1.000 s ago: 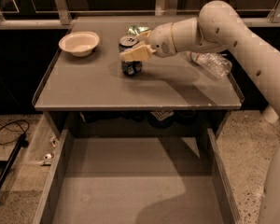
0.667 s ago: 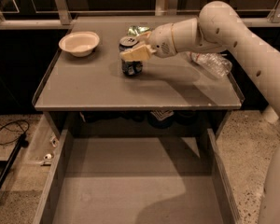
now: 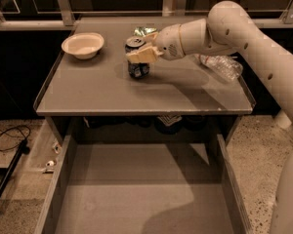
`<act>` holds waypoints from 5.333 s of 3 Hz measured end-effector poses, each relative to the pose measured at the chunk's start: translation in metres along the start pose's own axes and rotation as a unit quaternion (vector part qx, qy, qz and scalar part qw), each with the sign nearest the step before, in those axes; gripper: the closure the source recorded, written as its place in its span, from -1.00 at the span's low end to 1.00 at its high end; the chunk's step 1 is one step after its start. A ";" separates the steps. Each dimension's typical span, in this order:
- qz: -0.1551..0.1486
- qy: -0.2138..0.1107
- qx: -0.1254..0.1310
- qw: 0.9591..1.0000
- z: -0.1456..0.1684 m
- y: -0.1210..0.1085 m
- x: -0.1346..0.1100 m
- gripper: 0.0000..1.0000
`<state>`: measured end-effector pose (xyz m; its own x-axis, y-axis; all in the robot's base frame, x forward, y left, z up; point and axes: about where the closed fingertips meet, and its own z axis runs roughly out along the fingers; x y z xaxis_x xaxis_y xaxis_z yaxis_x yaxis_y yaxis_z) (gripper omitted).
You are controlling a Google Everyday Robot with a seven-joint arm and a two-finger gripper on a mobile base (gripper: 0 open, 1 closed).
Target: Place pepsi can into top drawer
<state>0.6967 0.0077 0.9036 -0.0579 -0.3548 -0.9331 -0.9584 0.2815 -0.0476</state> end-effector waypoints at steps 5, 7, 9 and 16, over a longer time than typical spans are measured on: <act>-0.010 -0.014 0.056 0.998 -0.141 0.100 -0.005 1.00; 0.029 0.013 0.104 0.994 -0.192 0.156 0.027 1.00; 0.053 0.027 0.117 0.991 -0.205 0.179 0.044 1.00; 0.093 0.018 0.113 0.989 -0.132 0.225 0.170 1.00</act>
Offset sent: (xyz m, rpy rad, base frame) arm -0.0471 -0.0345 0.0393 0.0439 -0.0391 0.0385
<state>0.4346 -0.1076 0.7813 -0.2418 -0.3084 -0.9200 -0.8432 0.5359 0.0420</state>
